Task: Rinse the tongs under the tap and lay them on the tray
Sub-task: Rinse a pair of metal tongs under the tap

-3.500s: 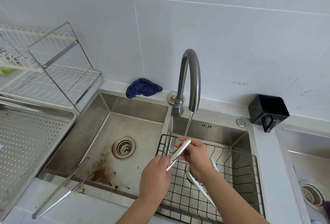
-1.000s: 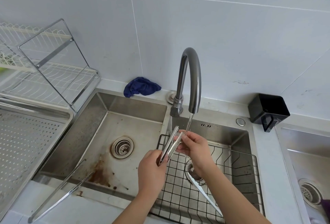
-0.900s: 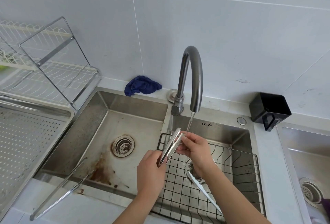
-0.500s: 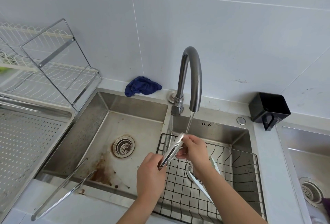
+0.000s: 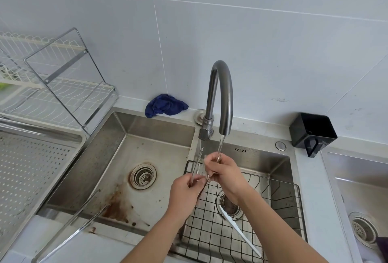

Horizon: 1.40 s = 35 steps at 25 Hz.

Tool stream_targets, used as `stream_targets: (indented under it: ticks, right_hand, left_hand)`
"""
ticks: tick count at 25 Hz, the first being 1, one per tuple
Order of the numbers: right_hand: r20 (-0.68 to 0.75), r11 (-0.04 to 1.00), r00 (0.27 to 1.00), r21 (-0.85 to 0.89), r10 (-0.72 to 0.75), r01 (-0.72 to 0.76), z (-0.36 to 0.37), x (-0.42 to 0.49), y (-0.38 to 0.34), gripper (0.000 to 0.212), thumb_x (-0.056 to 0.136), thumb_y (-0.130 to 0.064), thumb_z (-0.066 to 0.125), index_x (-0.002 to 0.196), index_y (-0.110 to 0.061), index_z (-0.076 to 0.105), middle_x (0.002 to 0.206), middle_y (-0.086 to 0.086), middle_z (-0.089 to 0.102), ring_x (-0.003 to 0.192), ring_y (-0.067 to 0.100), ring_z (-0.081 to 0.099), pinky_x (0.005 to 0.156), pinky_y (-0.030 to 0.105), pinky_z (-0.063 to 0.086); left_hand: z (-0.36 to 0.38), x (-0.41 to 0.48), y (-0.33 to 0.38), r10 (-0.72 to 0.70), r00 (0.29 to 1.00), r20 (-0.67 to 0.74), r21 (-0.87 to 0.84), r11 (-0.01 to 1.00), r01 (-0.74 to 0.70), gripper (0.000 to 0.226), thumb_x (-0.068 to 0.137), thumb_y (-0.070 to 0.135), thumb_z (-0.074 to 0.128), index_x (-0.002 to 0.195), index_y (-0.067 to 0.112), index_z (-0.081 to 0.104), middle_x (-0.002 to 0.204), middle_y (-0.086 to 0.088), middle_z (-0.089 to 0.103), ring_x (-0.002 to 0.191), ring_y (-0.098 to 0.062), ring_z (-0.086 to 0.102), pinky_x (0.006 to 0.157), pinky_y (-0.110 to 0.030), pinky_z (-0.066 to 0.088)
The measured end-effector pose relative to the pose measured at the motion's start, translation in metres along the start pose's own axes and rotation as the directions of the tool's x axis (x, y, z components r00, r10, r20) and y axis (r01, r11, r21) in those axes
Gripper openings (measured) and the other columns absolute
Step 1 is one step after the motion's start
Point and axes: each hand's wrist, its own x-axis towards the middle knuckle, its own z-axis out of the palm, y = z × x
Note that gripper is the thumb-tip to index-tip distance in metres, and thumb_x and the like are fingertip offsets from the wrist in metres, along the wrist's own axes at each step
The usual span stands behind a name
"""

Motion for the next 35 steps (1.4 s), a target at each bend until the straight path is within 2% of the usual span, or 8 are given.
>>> stream_targets:
  ticks: [4, 11, 15, 18, 21, 27, 31, 35]
  right_hand:
    - [-0.048, 0.992, 0.993, -0.083, -0.104, 0.099, -0.006, -0.006, -0.016, 0.007, 0.099, -0.009, 0.062, 0.094, -0.004, 0.061, 0.065, 0.002, 0.061, 0.058, 0.014, 0.056, 0.056, 0.024, 0.045]
    - [-0.235, 0.977, 0.952, -0.133, -0.196, 0.168, -0.031, -0.006, -0.035, 0.016, 0.099, -0.01, 0.064, 0.094, 0.005, 0.067, 0.075, 0.011, 0.071, 0.066, 0.025, 0.063, 0.062, 0.033, 0.052]
    - [-0.159, 0.989, 0.979, -0.095, -0.129, 0.115, -0.028, -0.012, -0.02, 0.023, 0.104, -0.019, 0.056, 0.099, -0.004, 0.074, 0.087, 0.017, 0.075, 0.076, 0.027, 0.071, 0.066, 0.034, 0.058]
    - [-0.309, 0.998, 0.95, -0.051, -0.047, 0.033, -0.023, -0.01, -0.007, 0.022, 0.105, -0.023, 0.054, 0.108, -0.014, 0.074, 0.095, 0.014, 0.071, 0.07, 0.02, 0.066, 0.059, 0.03, 0.057]
    - [-0.312, 0.986, 0.95, -0.161, -0.007, -0.046, -0.01, 0.003, 0.0, 0.027, 0.106, -0.031, 0.053, 0.107, -0.011, 0.072, 0.081, 0.008, 0.068, 0.063, 0.019, 0.061, 0.052, 0.03, 0.054]
    - [-0.321, 0.974, 0.947, -0.205, 0.026, -0.096, 0.004, 0.017, 0.008, 0.028, 0.098, -0.009, 0.057, 0.079, 0.01, 0.064, 0.066, 0.018, 0.064, 0.055, 0.029, 0.061, 0.056, 0.038, 0.058]
    - [-0.268, 0.979, 0.958, -0.146, 0.1, -0.143, 0.002, 0.016, 0.012, 0.02, 0.094, -0.011, 0.061, 0.083, 0.003, 0.071, 0.068, 0.008, 0.068, 0.059, 0.02, 0.063, 0.051, 0.03, 0.053]
    - [-0.27, 0.974, 0.962, -0.205, 0.037, -0.095, 0.006, 0.017, 0.013, 0.017, 0.091, -0.011, 0.065, 0.076, -0.006, 0.071, 0.065, 0.006, 0.067, 0.055, 0.017, 0.06, 0.048, 0.028, 0.049]
  left_hand:
    - [0.018, 0.014, 0.017, -0.077, 0.989, 0.124, -0.215, 0.971, 0.102, 0.02, 0.094, 0.021, 0.071, 0.077, 0.01, 0.071, 0.066, -0.011, 0.068, 0.051, -0.017, 0.06, 0.048, -0.024, 0.048]
    - [0.046, 0.033, 0.031, -0.129, 0.958, 0.256, -0.248, 0.949, 0.194, 0.027, 0.099, 0.033, 0.063, 0.096, 0.007, 0.068, 0.066, -0.015, 0.067, 0.05, -0.027, 0.059, 0.046, -0.031, 0.048]
    - [0.036, 0.023, 0.016, -0.172, 0.959, 0.224, -0.216, 0.951, 0.221, 0.027, 0.103, 0.034, 0.054, 0.095, 0.015, 0.072, 0.068, -0.013, 0.064, 0.045, -0.022, 0.052, 0.04, -0.027, 0.038]
    - [0.021, 0.014, 0.009, -0.254, 0.937, 0.24, -0.193, 0.933, 0.302, 0.024, 0.103, 0.026, 0.051, 0.1, 0.016, 0.073, 0.067, -0.014, 0.064, 0.041, -0.021, 0.049, 0.038, -0.025, 0.034]
    - [0.009, 0.004, 0.008, -0.295, 0.898, 0.327, -0.225, 0.898, 0.377, 0.031, 0.105, 0.027, 0.045, 0.113, 0.012, 0.071, 0.069, -0.015, 0.065, 0.041, -0.021, 0.049, 0.039, -0.024, 0.034]
    - [-0.01, -0.007, 0.008, -0.272, 0.836, 0.476, -0.266, 0.862, 0.432, 0.07, 0.093, 0.074, 0.042, 0.118, 0.016, 0.073, 0.071, -0.006, 0.061, 0.045, -0.016, 0.042, 0.039, -0.024, 0.033]
    - [-0.016, -0.012, 0.003, -0.178, 0.848, 0.499, -0.315, 0.875, 0.369, 0.06, 0.079, 0.045, 0.078, 0.122, 0.012, 0.055, 0.078, -0.005, 0.057, 0.049, -0.014, 0.04, 0.04, -0.023, 0.029]
    - [-0.014, -0.016, 0.003, -0.149, 0.883, 0.446, -0.344, 0.881, 0.323, 0.038, 0.081, 0.024, 0.07, 0.118, 0.021, 0.062, 0.084, -0.009, 0.06, 0.052, -0.018, 0.047, 0.04, -0.023, 0.03]
